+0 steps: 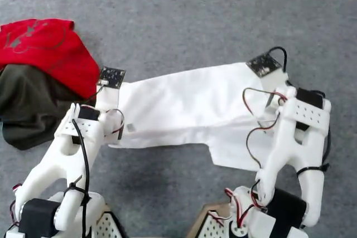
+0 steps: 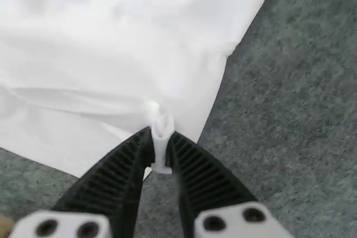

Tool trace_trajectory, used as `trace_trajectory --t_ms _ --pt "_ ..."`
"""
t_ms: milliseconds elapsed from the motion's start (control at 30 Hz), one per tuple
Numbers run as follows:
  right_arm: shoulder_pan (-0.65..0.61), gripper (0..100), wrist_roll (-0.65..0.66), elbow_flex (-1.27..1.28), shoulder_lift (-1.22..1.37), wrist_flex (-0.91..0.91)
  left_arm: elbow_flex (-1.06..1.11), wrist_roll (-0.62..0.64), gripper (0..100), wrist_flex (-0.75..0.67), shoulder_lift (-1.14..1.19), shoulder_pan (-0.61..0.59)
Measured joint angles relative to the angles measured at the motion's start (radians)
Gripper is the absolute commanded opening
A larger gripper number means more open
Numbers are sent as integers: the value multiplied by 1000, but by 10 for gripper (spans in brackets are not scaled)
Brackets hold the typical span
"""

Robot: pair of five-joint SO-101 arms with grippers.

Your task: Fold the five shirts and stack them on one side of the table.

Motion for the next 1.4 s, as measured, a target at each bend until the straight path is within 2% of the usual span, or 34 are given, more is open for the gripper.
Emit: trace_trajectory --t_ms 233,467,633,900,1100,1200,1333,1400 --pt "57 13 5 6 -6 -5 -38 0 29 58 0 0" --pt "63 13 11 60 -9 -11 -38 0 29 58 0 0" --pt "63 13 37 135 -14 -66 -2 0 30 -6 0 0" --pt "63 14 37 178 -14 -89 -2 0 37 -15 0 0" --pt "63 17 81 181 -14 -89 -2 -49 216 72 0 -2" --pt "63 109 86 181 -14 -77 -2 -77 273 124 0 -2" --pt "63 276 98 181 -14 -51 -18 -77 281 233 0 -6" --pt "64 288 126 181 -14 -31 -58 -77 282 299 0 -25"
